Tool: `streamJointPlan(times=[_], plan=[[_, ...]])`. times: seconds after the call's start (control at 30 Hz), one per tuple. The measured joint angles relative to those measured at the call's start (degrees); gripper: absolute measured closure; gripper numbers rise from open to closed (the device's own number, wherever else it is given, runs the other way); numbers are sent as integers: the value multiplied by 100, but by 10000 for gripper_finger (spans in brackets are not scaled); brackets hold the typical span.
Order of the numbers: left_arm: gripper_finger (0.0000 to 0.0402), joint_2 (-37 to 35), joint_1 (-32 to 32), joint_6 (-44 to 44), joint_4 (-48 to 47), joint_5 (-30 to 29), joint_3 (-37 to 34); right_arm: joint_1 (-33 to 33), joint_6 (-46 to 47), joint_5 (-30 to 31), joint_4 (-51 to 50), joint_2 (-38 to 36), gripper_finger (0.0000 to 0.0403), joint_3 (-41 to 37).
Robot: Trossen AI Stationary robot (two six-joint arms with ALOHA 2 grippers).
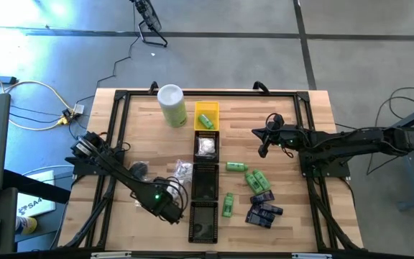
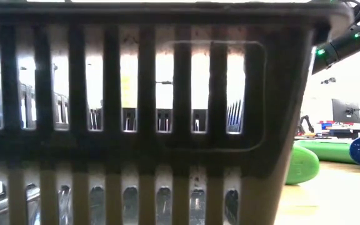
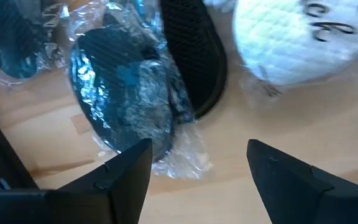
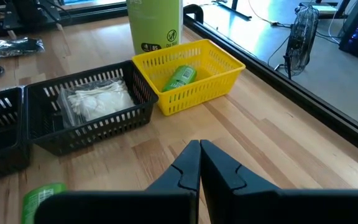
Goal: Pick & Place Travel size toiletries
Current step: Put the bottom black hairbrush into the bottom black basket
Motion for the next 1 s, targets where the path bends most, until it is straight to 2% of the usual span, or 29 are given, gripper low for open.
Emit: streamJointPlan(times=[0.37, 0.73, 0.87, 1.0], plan=[[149, 0, -114, -129, 132, 434, -461, 2, 2, -4, -4, 1, 400, 0], [151, 0, -313, -437, 125, 439, -625, 0, 4, -6, -87, 1, 400, 2], [177, 0, -310, -438, 126, 428, -625, 2, 4, -10, -89, 1, 400, 2], [224, 0, -310, -482, 126, 427, -625, 1, 4, -58, -89, 1, 400, 2]])
